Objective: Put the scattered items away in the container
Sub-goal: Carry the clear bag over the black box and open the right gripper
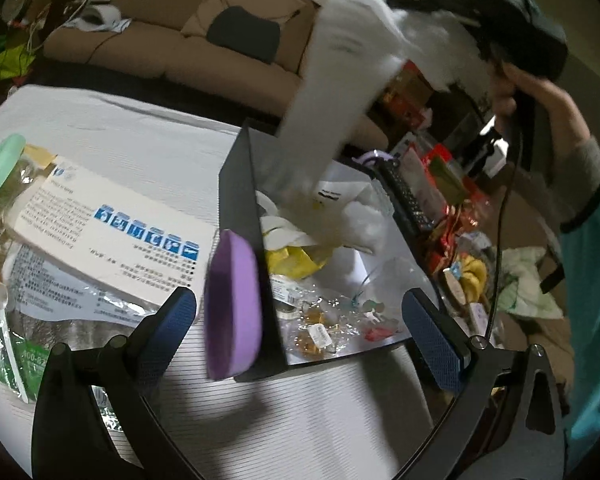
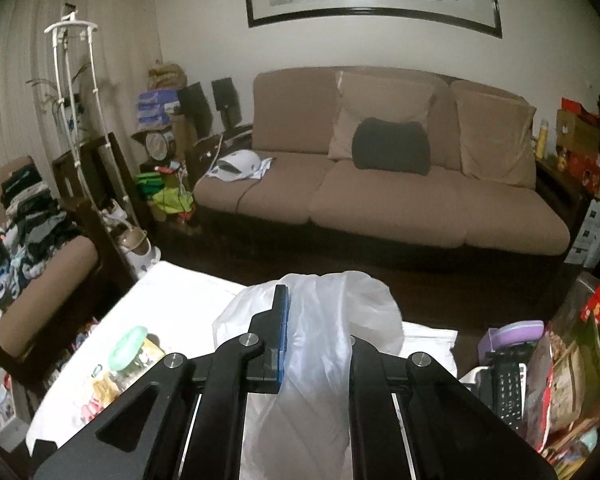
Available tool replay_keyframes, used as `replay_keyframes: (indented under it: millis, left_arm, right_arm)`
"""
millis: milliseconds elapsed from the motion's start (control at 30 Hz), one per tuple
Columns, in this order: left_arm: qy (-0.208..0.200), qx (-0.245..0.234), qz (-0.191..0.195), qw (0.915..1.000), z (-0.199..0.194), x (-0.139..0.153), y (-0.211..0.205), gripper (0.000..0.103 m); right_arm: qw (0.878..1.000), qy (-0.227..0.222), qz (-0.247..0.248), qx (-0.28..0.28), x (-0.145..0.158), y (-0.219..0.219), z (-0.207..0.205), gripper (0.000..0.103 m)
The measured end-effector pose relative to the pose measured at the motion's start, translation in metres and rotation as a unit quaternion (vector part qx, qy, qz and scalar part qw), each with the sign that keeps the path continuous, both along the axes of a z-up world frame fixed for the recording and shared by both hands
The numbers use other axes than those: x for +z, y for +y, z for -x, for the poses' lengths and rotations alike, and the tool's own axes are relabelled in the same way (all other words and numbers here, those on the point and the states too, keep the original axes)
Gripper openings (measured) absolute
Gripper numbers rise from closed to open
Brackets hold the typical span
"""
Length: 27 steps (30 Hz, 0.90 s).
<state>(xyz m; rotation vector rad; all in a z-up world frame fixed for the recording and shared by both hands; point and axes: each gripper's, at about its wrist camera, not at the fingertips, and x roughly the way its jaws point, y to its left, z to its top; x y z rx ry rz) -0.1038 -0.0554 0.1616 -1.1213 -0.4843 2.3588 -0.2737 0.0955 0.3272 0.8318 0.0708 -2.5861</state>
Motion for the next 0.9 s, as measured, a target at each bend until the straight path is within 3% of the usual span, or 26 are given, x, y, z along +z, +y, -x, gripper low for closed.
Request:
replay_keyframes:
  millis: [67,267,400,567,667,700,733,767,800,900]
  left_arm:
    - [0.005,-0.003,0.006,1.0,-0.003,0.002,0.009,0.103]
    - [0.007,-0.003,0.045,0.999,-0.006,-0.005,0.03,0.103]
    - [0.004,-0.004,0.066,0.9978,-0.005,-0.013,0.039,0.103]
    - [0.002,-0.012,0.073,0.9973,-0.006,-0.015,0.046,0.103]
    - [0.001,-0.014,0.075,0.9971,-0.006,-0.017,0.048,0.103]
    - [0.0,-0.015,0.075,0.9971,-0.006,-0.017,0.048,0.103]
    - [-0.002,-0.016,0.074,0.9971,-0.006,-0.018,0.049,0.103]
    - [-0.003,-0.017,0.074,0.9971,-0.006,-0.018,0.049,0.103]
    - [-0.004,-0.018,0.075,0.997,-0.006,-0.018,0.048,0.103]
    - [-0.002,-0.022,0.076,0.9969,-0.007,-0.016,0.048,0.103]
  right_arm:
    - [1.0,-0.02,0.004,0.008,-0.015,0.006,0.001,0.008]
    - [0.994,-0.11,0.005,0.017,-0.112,0.034,-0.016,0.008]
    - [0.987,-0.159,0.008,0.018,-0.156,0.049,-0.023,0.008]
    - [0.972,-0.233,0.015,0.019,-0.194,0.06,-0.03,0.008]
    - [0.966,-0.258,0.025,0.021,-0.2,0.06,-0.034,0.01]
    - [0.964,-0.263,0.02,0.02,-0.201,0.058,-0.035,0.013]
    - [0.963,-0.268,0.01,0.017,-0.203,0.056,-0.035,0.024]
    - [0.961,-0.275,-0.007,0.009,-0.205,0.056,-0.035,0.042]
    - [0.959,-0.283,-0.027,-0.002,-0.206,0.055,-0.036,0.05]
    - [0.958,-0.286,-0.01,-0.007,-0.193,0.068,-0.041,0.055]
